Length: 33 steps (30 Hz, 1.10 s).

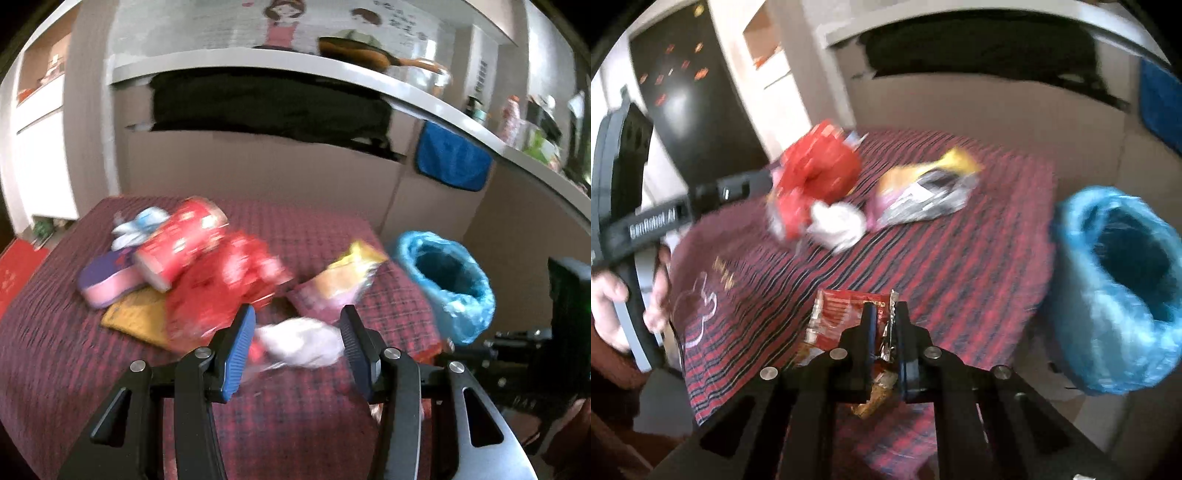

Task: Collect trash
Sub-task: 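Grasp the yellow snack wrapper with the left tool while the right tool grasps the red wrapper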

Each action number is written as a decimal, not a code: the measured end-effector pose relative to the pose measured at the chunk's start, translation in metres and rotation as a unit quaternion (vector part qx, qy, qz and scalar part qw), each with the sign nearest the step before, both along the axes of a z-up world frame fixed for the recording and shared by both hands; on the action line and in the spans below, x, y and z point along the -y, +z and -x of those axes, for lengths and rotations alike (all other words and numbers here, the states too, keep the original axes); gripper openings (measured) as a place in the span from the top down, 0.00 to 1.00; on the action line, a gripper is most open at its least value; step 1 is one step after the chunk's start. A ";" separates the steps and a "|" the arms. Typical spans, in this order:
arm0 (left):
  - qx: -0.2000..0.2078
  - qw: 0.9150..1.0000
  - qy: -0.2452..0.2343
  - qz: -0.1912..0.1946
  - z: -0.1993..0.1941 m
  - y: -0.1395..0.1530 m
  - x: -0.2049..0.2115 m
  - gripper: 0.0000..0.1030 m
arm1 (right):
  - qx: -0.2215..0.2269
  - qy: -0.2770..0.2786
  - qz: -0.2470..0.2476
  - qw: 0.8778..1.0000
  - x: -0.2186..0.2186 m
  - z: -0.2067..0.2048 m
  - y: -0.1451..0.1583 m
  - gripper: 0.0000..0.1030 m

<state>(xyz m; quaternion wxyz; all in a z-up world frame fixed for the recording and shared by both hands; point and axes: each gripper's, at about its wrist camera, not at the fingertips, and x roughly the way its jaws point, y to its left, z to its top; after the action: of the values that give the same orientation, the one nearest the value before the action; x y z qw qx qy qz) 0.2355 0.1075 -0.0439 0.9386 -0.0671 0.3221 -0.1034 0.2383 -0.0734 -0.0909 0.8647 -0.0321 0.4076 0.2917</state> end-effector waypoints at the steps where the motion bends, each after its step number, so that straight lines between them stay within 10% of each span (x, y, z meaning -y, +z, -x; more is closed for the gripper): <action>1: 0.000 1.000 -0.010 -0.006 -0.005 0.001 0.010 0.52 | 0.006 -0.012 -0.005 1.000 0.009 -0.002 0.006 0.93; 12: -0.062 0.990 -0.057 -0.111 -0.101 -0.025 0.089 0.53 | 0.019 -0.051 -0.026 0.998 0.063 -0.010 0.028 0.93; 26: -0.098 0.995 0.017 -0.031 -0.145 -0.038 0.067 0.60 | 0.031 -0.058 -0.036 0.997 0.072 -0.014 0.036 0.93; 33: -0.073 0.995 -0.054 -0.037 -0.125 -0.016 0.066 0.60 | 0.021 -0.049 -0.035 0.998 0.071 -0.015 0.030 0.93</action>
<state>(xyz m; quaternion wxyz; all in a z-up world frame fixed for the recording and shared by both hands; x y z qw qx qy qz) 0.3609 0.0418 -0.0599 0.9073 -0.0224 0.3970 -0.1368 0.2532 -0.1442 -0.0605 0.8869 0.0123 0.3801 0.2623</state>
